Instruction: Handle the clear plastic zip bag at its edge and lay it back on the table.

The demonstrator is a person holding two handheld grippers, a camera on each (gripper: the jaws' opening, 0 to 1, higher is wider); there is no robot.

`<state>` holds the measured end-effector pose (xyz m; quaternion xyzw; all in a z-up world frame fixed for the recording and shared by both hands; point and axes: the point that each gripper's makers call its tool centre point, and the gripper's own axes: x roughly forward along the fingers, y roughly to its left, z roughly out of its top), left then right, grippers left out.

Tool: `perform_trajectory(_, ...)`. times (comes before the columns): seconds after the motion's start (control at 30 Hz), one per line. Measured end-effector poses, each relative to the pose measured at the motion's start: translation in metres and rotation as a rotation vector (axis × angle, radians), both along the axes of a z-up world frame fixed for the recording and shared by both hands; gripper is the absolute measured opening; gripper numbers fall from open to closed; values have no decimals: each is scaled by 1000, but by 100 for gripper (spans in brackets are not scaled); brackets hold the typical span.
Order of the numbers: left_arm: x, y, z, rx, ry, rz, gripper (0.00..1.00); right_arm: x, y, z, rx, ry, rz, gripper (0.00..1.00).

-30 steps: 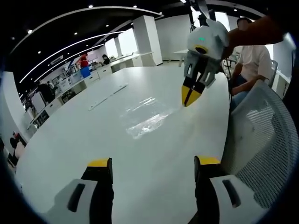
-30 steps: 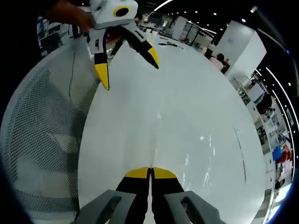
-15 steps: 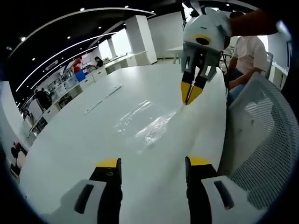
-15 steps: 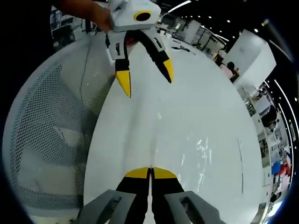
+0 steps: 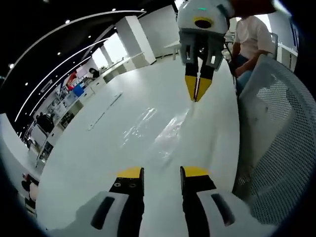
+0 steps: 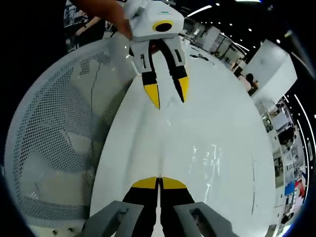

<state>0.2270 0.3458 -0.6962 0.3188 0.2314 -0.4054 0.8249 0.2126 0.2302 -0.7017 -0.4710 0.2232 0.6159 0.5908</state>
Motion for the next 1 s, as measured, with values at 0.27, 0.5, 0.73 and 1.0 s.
perform_trajectory(0.27, -1, -3, -1, 27, -16, -47, 10, -1, 2, 5, 9, 2, -7, 0)
perform_trajectory(0.5, -2, -4, -5, 38, -3, -76, 3, 2, 1, 7, 22, 13, -41, 0)
perform_trajectory(0.73, -10, -9, -6, 36, 5, -124, 0, 4, -3, 8, 33, 27, -85, 0)
perform_trajectory(1.0, -14, -13, -4, 40, 11, -152, 0, 8, -3, 9, 52, 24, -119, 3)
